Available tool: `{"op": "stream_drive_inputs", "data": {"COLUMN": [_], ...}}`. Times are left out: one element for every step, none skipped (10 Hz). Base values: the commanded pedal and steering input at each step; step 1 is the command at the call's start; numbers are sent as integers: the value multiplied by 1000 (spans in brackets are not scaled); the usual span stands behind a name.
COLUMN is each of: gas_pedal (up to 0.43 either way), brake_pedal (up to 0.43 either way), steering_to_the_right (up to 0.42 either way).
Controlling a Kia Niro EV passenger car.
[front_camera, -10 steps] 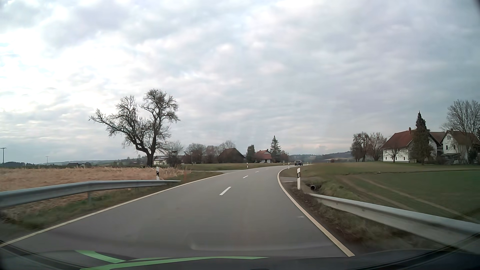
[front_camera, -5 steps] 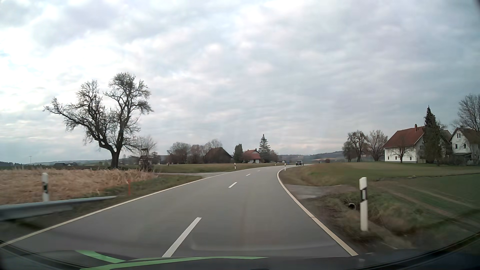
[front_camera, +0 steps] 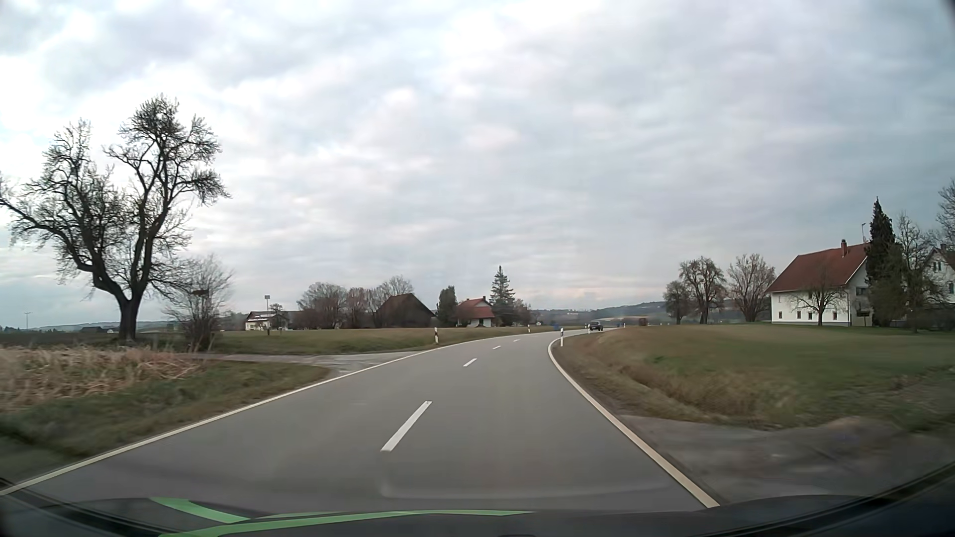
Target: Follow the waypoints while adhering to traffic rules and regulations
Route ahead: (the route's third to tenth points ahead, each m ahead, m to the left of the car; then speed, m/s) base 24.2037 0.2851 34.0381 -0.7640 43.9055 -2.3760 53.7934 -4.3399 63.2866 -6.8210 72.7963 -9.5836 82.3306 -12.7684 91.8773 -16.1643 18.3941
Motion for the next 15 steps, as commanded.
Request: {"op": "stream_drive_inputs", "data": {"gas_pedal": [209,209,209,209,209,209,209,209,209,209,209,209,209,209,209], "brake_pedal": [0,0,0,0,0,0,0,0,0,0,0,0,0,0,0], "steering_to_the_right": [26,26,26,25,25,24,24,23,23,23,23,23,23,23,23]}}
